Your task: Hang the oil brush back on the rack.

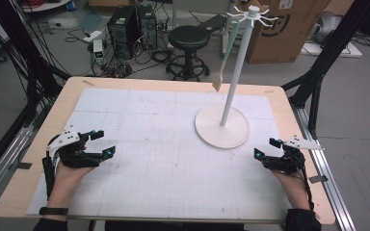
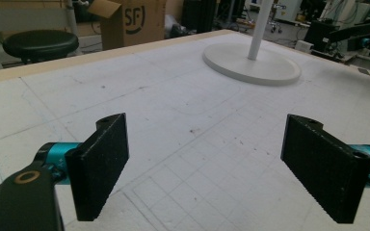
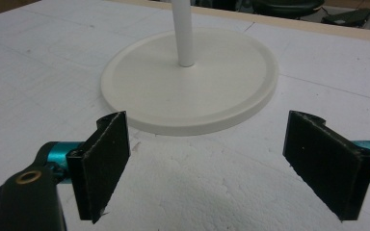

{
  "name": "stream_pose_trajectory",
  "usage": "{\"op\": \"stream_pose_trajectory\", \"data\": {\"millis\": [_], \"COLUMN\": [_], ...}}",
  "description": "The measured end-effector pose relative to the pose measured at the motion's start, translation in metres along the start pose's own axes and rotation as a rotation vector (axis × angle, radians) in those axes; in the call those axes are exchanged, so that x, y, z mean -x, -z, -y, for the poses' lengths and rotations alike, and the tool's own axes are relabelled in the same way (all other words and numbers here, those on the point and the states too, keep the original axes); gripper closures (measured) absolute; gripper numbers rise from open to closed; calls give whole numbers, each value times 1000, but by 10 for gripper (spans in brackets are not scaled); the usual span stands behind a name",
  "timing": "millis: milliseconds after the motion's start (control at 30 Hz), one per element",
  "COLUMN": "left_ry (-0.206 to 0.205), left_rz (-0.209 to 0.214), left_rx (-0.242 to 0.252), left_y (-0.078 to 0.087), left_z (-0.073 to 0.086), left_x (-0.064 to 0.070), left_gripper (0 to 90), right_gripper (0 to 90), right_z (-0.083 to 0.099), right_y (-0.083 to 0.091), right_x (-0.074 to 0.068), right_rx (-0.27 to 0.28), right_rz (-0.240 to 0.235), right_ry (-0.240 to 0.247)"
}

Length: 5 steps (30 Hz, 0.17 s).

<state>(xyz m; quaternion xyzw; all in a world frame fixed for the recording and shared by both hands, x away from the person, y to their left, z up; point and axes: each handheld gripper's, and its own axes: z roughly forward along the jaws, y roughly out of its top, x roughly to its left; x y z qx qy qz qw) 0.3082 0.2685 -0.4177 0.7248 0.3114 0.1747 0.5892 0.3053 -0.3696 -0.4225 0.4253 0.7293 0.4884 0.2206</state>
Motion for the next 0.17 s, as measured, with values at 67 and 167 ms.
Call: {"op": "stream_pose_trajectory", "data": {"millis": [67, 167], "left_ry": [0, 1], "left_rz": [-3, 0], "left_rx": [-3, -2], "left_y": [0, -1], "left_z": [0, 0], "left_x": [0, 0], "left_gripper": [177, 177], "right_gripper": [158, 158], "right_z": [0, 0], "right_y": [0, 0], "right_x": [0, 0], "right_rx": [1, 2], "right_rz": [0, -2], "right_ry": [2, 2]}}
